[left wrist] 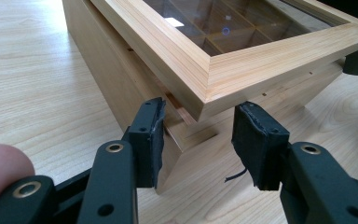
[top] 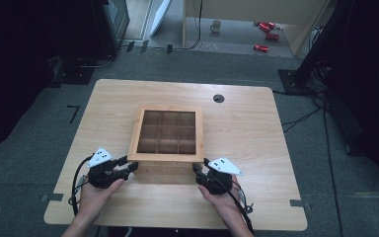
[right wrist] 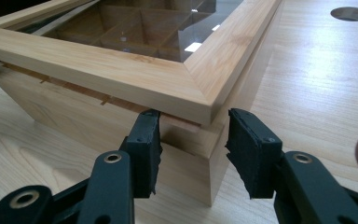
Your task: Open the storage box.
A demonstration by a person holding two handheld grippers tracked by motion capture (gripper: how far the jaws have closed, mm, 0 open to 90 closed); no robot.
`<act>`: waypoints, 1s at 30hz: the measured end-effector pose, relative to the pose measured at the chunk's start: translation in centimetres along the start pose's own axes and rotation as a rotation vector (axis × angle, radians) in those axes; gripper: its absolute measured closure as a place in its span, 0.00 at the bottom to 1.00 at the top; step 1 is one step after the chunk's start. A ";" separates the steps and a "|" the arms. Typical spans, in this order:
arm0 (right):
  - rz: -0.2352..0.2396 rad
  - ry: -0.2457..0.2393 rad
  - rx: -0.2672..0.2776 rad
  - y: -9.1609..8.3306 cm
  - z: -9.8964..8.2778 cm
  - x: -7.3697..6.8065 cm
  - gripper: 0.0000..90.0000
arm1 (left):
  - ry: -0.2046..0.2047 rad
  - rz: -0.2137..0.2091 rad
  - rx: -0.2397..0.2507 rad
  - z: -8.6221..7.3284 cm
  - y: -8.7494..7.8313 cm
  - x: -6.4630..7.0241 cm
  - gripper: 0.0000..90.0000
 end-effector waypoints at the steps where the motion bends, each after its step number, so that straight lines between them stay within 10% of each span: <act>1: -0.003 -0.004 0.006 0.0 0.1 -0.1 0.61 | 0.000 0.000 -0.001 0.0 0.0 0.0 0.60; 13: -0.002 -0.026 0.020 -0.2 0.9 -0.2 0.61 | -0.029 0.022 0.009 -0.8 -0.4 -1.1 0.42; 23: -0.015 -0.044 0.057 -0.6 2.4 -0.1 0.51 | -0.005 0.189 -0.197 -4.5 0.8 -3.1 0.12; 30: -0.033 -0.055 0.083 -1.0 3.9 -0.1 0.49 | 0.033 0.256 -0.187 -5.1 1.4 -3.1 0.10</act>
Point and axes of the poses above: each handheld gripper's, and its own axes: y roughly forward along the jaws, z roughly out of its top, x roughly to its right, the point moved 3 cm from there along y, roughly forward along the jaws, and after that the axes turned 3 degrees about x, right-handed, at the moved point
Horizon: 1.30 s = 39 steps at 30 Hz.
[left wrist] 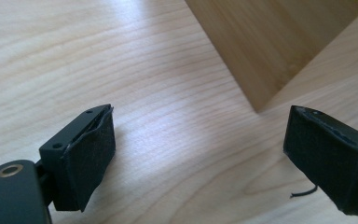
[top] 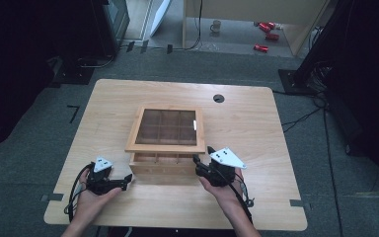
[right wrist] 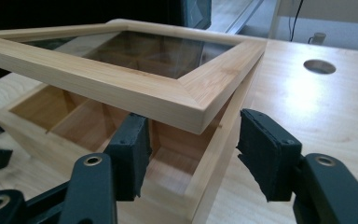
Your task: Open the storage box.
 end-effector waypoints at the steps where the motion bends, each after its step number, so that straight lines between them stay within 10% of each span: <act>1: 0.000 -0.003 0.005 0.0 0.4 0.1 0.48 | 0.021 0.019 0.003 -0.1 0.1 0.1 0.10; 39: -0.046 -0.094 0.154 2.8 10.9 2.2 0.51 | 0.051 0.045 0.008 0.0 0.5 0.5 0.10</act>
Point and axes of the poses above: each handheld gripper's, and its own axes: y roughly forward along the jaws, z roughly out of its top, x roughly to its right, the point moved 3 cm from there along y, roughly forward along the jaws, and after that the axes turned 3 degrees about x, right-handed, at the moved point
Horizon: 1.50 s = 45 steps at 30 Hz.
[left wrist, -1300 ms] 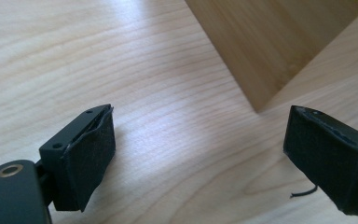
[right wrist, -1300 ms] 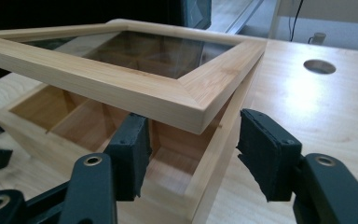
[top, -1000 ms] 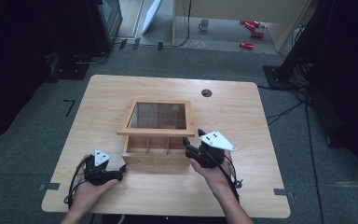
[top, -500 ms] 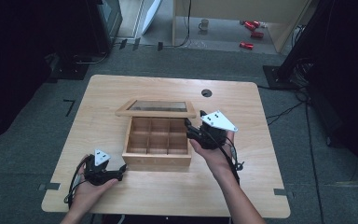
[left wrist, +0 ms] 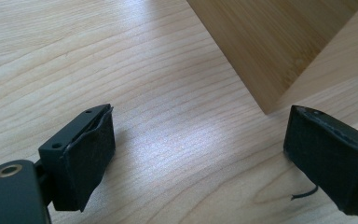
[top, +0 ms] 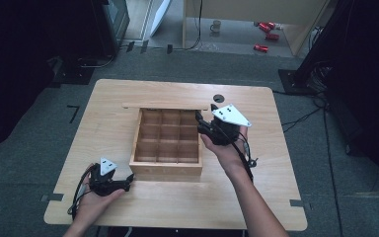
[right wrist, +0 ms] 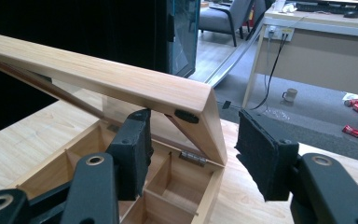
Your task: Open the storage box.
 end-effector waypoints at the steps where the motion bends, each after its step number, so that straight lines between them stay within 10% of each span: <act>1: -0.001 0.003 -0.001 0.1 0.1 0.0 0.51 | 0.000 0.000 0.000 0.0 0.0 0.0 0.10; 17: 0.002 0.010 -0.007 2.4 0.4 0.5 0.57 | 0.001 -0.005 0.000 0.0 0.0 0.0 0.10; 45: 0.051 -0.124 0.057 4.7 1.3 1.8 0.61 | -0.003 -0.017 0.003 0.0 0.0 -0.1 0.10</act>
Point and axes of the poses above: each handheld gripper's, and its own axes: y roughly forward along the jaws, z roughly out of its top, x roughly to its right, the point moved 3 cm from there along y, roughly forward along the jaws, and after that the axes turned 3 degrees about x, right-handed, at the moved point
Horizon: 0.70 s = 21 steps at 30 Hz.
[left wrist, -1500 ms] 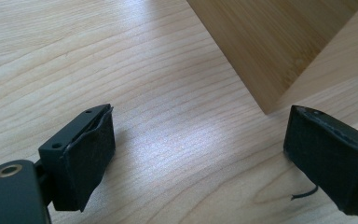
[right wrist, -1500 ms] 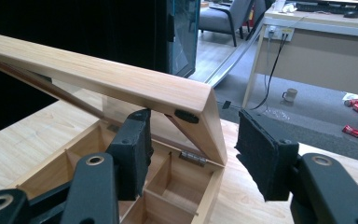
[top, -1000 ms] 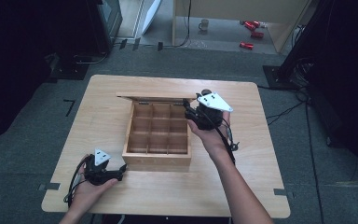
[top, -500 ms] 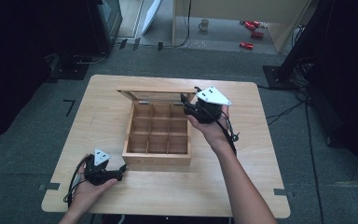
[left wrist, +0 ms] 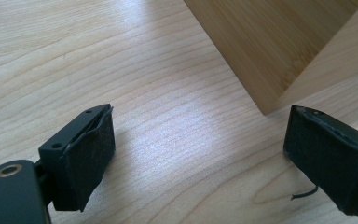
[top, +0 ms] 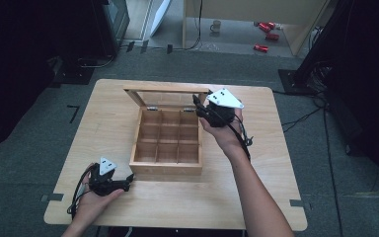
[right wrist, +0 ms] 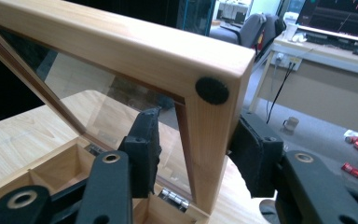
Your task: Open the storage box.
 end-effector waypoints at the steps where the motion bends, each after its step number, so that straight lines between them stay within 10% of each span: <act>1: 0.002 0.000 0.005 0.1 0.0 0.1 0.62 | -0.001 0.000 0.000 0.0 0.0 0.0 0.10; 21: 0.002 0.027 0.046 1.3 0.3 1.3 0.67 | -0.001 -0.003 0.000 0.0 0.0 -0.1 0.10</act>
Point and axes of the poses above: each handheld gripper's, and its own axes: y roughly forward along the jaws, z roughly out of its top, x roughly to its right, the point moved 3 cm from there along y, roughly forward along the jaws, and after that the axes turned 3 degrees about x, right-handed, at the moved point
